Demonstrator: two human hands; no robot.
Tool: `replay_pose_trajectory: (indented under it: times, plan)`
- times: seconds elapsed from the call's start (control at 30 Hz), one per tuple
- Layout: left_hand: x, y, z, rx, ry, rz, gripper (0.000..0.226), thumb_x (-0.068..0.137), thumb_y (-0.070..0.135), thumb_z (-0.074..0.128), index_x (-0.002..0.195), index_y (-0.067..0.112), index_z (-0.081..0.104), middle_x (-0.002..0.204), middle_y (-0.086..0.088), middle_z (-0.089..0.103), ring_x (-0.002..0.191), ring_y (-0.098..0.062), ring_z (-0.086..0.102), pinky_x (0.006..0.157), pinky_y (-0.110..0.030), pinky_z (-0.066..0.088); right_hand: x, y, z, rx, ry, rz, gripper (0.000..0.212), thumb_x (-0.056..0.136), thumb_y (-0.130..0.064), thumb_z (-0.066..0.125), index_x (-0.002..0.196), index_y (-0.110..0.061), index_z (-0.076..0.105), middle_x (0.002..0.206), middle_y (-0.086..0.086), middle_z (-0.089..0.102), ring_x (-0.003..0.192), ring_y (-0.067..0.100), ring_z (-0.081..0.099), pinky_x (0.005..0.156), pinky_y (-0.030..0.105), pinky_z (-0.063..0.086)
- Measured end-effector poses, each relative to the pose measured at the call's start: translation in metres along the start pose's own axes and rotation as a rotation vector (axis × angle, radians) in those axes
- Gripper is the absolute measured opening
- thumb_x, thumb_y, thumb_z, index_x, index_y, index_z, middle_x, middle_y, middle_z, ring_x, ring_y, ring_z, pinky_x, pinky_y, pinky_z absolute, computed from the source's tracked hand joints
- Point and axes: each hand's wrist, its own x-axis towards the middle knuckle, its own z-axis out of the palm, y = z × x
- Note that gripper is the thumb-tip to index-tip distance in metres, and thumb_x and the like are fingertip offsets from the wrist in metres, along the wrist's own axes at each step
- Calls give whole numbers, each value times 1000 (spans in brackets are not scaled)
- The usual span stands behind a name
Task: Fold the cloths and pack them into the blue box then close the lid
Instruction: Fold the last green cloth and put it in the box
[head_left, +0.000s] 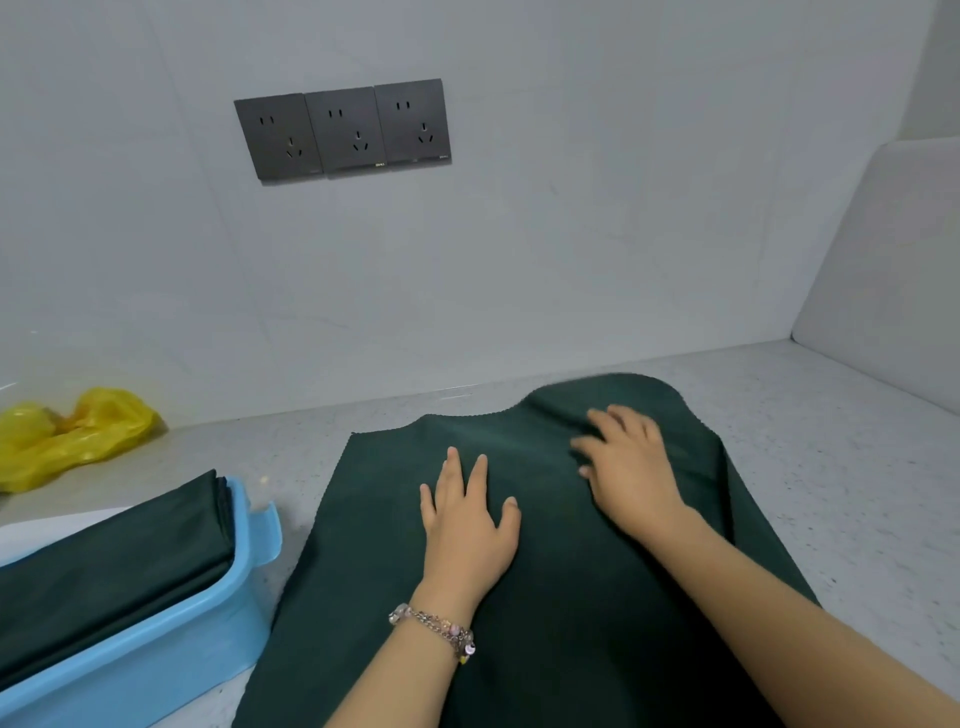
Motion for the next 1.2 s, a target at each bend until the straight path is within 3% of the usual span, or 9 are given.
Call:
replay_pose_trajectory:
  times: [0.07,0.13,0.27,0.4,0.63,0.8,0.97,1.2]
  plan:
    - [1,-2,1,25,-44,-17,61,95,46,35,149,23,20,159,-4,-6,145,-14,-5,116,-37,-9,-12,-2,13,-9,-229,98,40,97,-34,40,136,-23,46,149,6,32,135,27,26,109,37,18]
    - [2,-4,2,67,-93,-42,60,95,48,33,149,23,22,159,-5,-2,146,-16,-3,118,-38,-6,-24,-6,18,-1,-315,200,47,99,-42,26,143,-26,34,152,6,27,135,28,26,110,37,19]
    - [5,-5,4,220,-176,-52,60,95,52,26,149,26,22,159,-6,8,146,-19,1,118,-41,-3,-43,-3,17,33,-444,273,58,95,-57,15,149,-36,12,158,10,9,144,33,5,116,45,3]
    - [6,-7,7,259,-196,-46,60,95,54,23,149,28,19,159,-5,8,146,-19,0,118,-41,-3,-58,26,11,45,-481,338,59,92,-63,10,148,-42,5,159,5,0,145,29,-5,116,47,-5]
    - [2,0,-2,206,-191,-42,55,97,45,29,147,22,29,157,-8,17,146,-20,8,118,-40,2,-73,64,-11,45,-452,349,55,97,-54,13,149,-34,15,158,5,11,146,21,7,118,39,6]
    - [-10,17,-21,153,-173,-6,43,98,37,34,136,19,45,150,-8,31,143,-20,18,117,-44,5,-100,77,-42,-62,-428,297,50,100,-45,18,144,-26,31,144,3,39,134,24,34,109,34,28]
    - [-41,35,-39,147,-217,84,36,96,37,38,123,21,56,131,-2,49,127,-21,41,110,-39,17,-120,53,-64,62,-384,154,41,99,-42,31,135,-31,47,136,-7,51,126,21,41,104,32,33]
    - [-108,40,-63,160,-298,123,34,93,40,44,120,27,60,128,-1,53,121,-22,45,102,-37,29,-161,13,-96,133,-366,10,33,94,-44,44,122,-35,59,122,-13,61,116,17,45,99,28,34]
